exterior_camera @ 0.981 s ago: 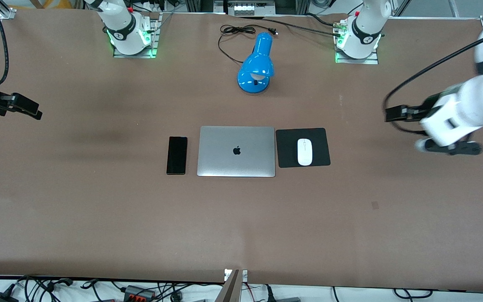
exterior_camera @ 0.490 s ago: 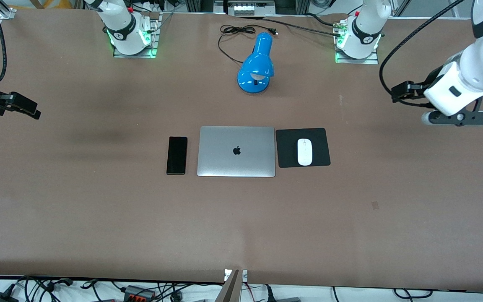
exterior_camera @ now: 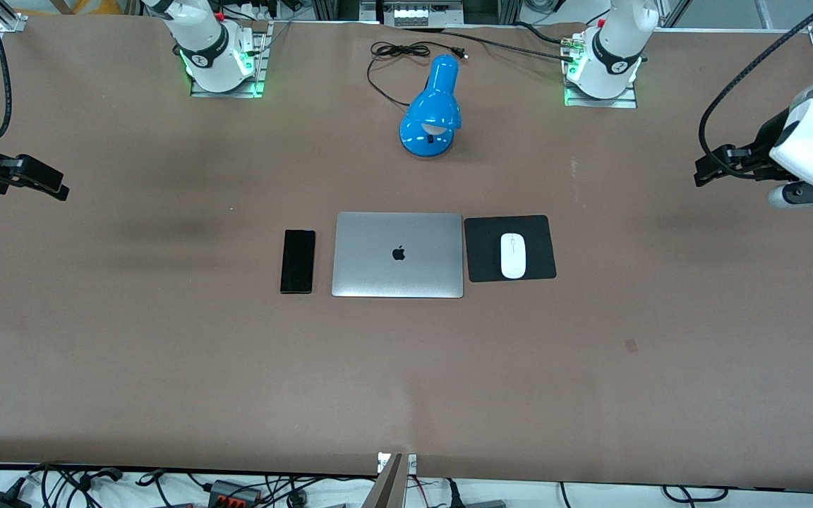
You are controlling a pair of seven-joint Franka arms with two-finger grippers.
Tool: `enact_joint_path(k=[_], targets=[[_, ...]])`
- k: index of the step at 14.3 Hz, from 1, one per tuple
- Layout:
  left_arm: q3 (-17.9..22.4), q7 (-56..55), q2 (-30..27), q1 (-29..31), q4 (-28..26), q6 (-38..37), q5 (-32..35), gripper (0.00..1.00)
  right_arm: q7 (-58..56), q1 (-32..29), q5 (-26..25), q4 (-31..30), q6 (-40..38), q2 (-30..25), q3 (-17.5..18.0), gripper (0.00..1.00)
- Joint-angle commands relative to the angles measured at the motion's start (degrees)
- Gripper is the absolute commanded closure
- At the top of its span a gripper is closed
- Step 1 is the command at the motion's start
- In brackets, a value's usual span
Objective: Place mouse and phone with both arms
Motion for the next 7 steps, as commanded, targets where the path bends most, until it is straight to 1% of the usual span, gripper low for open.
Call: enact_joint_path(k=[1, 7], targets=[[-1.82, 0.39, -3.4, -0.14, -2.19, 1.2, 1.69, 0.0, -0.78, -0.49, -0.37, 1.08, -1.12, 0.48, 0.55, 0.0], [-2.88, 0.48, -3.14, -0.14, -1.49, 1.2, 1.6, 0.0, -0.52, 0.21, -0.54, 1.08, -1.12, 0.48, 0.55, 0.0]])
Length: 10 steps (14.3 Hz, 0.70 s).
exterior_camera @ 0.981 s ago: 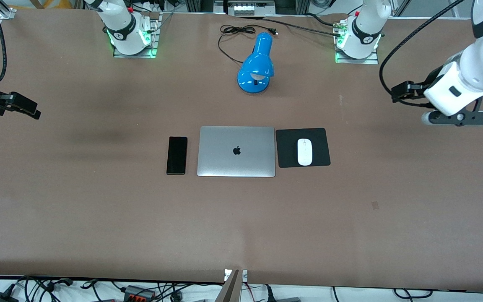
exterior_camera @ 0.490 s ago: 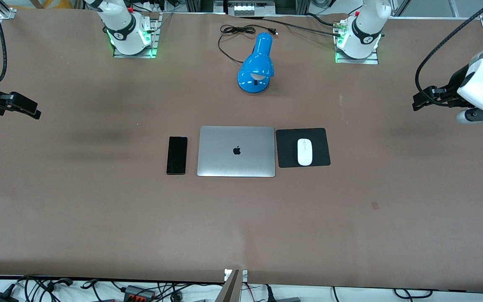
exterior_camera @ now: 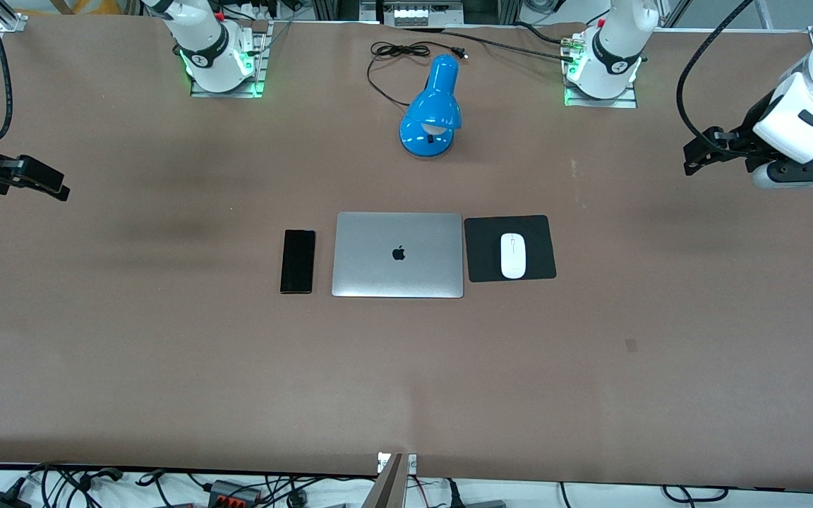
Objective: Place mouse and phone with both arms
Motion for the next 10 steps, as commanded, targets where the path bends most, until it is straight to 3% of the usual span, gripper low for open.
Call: enact_joint_path(k=[1, 10], targets=[[-0.49, 0.49, -1.15, 0.09, -1.3, 0.98, 1.17, 0.0, -0.6, 0.08, -0.63, 1.08, -1.08, 0.35, 0.53, 0.0], [-0.4, -0.04, -1.15, 0.61, -1.3, -0.07, 0.73, 0.0, -1.13, -0.36, -0.63, 1.08, -1.78, 0.26, 0.26, 0.0]])
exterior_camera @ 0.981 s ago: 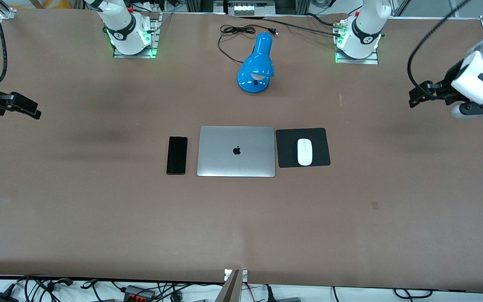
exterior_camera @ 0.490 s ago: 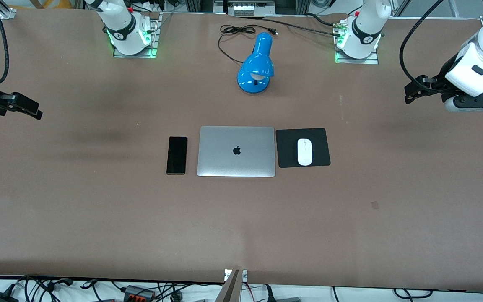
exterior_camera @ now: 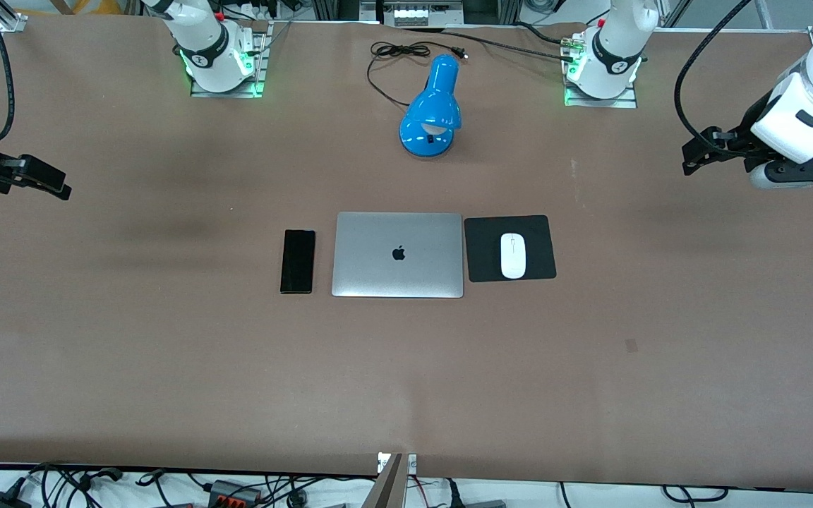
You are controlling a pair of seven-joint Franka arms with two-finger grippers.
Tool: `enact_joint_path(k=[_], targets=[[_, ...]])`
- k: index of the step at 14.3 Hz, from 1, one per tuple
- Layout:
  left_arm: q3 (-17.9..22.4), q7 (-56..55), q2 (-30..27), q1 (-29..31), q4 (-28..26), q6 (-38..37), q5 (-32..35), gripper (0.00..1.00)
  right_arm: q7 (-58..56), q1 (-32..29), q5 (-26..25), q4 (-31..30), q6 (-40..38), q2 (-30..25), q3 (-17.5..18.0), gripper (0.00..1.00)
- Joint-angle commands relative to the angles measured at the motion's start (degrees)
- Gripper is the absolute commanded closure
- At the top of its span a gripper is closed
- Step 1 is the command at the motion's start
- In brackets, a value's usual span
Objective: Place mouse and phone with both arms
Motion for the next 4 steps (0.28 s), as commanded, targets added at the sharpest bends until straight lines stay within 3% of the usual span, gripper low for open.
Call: enact_joint_path(k=[1, 4], targets=[[-0.27, 0.01, -1.23, 0.34, -1.12, -0.2, 0.73, 0.0, -1.05, -0.44, -0.62, 1.08, -1.32, 0.35, 0.14, 0.0], [-0.53, -0.08, -2.02, 0.34, -0.95, -4.42, 0.38, 0.0, -1.05, -0.44, -0.62, 1.08, -1.41, 0.26, 0.05, 0.0]])
